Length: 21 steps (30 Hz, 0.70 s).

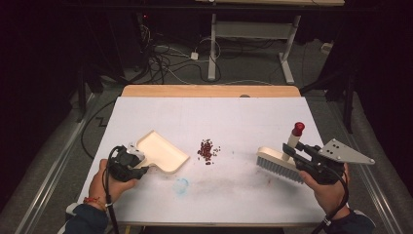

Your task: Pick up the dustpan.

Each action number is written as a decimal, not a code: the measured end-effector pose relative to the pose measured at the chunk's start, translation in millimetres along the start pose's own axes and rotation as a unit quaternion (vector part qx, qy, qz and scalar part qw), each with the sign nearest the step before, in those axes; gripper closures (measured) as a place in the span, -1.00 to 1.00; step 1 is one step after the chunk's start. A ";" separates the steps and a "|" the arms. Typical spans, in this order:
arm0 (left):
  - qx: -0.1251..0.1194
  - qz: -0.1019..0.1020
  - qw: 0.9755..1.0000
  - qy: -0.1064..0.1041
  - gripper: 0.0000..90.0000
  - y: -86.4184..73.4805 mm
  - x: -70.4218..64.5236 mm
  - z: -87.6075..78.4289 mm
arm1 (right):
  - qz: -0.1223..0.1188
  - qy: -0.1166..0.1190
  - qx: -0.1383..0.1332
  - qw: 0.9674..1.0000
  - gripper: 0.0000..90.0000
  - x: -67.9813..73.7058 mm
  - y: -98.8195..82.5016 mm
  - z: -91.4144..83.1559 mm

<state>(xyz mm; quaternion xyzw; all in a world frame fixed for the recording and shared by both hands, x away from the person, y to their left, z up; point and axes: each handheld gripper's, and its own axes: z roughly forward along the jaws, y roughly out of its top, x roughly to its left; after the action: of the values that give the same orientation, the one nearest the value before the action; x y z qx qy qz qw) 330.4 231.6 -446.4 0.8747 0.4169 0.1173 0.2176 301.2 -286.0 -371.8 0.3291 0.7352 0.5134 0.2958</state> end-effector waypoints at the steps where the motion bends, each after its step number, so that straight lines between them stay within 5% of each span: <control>1: 0.003 0.011 1.000 -0.005 0.42 -0.4 -4.0 -1.5 | 0.003 0.000 0.000 1.000 0.56 -0.3 -0.3 0.7; 3: 0.007 0.035 0.999 -0.021 0.42 -0.1 -15.7 -2.7 | 0.004 0.002 0.001 1.000 0.56 -0.5 -0.7 1.8; 9: 0.015 0.058 0.997 -0.046 0.42 3.8 -29.5 2.4 | 0.016 0.001 0.002 1.000 0.56 -1.4 -1.3 12.0; 14: 0.017 0.063 0.996 -0.055 0.42 5.9 -30.1 4.7 | 0.044 0.011 -0.005 0.999 0.56 -4.6 4.2 28.7; 21: 0.016 0.067 0.996 -0.059 0.42 7.4 -30.6 7.2 | 0.043 0.007 -0.007 0.999 0.56 -0.5 13.8 52.2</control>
<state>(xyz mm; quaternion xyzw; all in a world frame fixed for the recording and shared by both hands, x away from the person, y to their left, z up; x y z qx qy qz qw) 319.1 201.6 -450.0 0.9096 0.3454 0.0730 0.2190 344.4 -253.6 -374.3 0.3546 0.7187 0.5332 0.2708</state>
